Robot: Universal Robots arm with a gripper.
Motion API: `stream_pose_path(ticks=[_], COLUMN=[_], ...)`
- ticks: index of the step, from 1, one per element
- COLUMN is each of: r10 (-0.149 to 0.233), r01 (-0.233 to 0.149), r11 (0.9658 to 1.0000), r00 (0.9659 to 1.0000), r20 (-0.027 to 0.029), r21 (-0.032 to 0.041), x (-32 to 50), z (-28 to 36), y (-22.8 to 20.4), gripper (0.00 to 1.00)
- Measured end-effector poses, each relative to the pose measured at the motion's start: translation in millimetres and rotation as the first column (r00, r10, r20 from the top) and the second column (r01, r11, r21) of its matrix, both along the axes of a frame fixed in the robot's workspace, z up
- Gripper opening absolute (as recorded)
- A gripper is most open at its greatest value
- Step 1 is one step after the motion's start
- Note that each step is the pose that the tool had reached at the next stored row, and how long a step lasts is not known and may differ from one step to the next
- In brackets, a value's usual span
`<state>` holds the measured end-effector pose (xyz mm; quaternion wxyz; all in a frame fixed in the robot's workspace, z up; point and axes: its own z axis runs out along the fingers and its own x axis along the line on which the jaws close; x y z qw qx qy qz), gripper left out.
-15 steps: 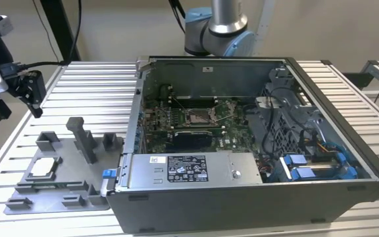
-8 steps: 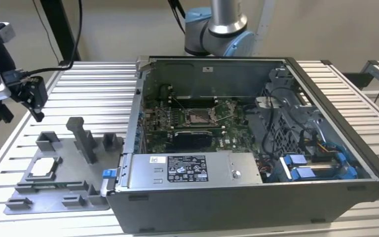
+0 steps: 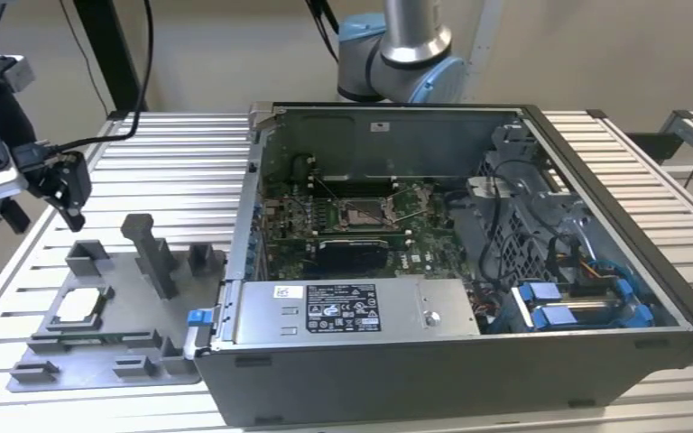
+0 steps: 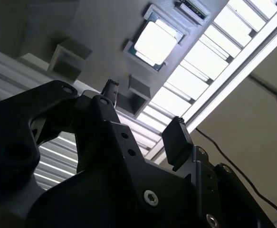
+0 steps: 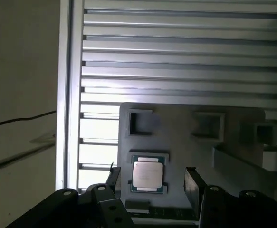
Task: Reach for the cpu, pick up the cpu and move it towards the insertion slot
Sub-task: 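Pick up the cpu and move it towards the insertion slot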
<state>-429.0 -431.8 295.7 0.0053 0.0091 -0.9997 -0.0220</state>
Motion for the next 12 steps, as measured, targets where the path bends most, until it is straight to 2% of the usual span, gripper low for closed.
stream_pose_path(ticks=[6, 12], r10=[-0.003, -0.005], r01=[0.003, 0.005], r11=[1.0000, 1.0000], r00=[1.0000, 1.0000], r20=[-0.0001, -0.0002], r21=[0.0000, -0.0001], x=[-1.4, -1.5], z=[-10.9, -21.7], y=[-3.0, -9.1], gripper=[1.00, 1.00])
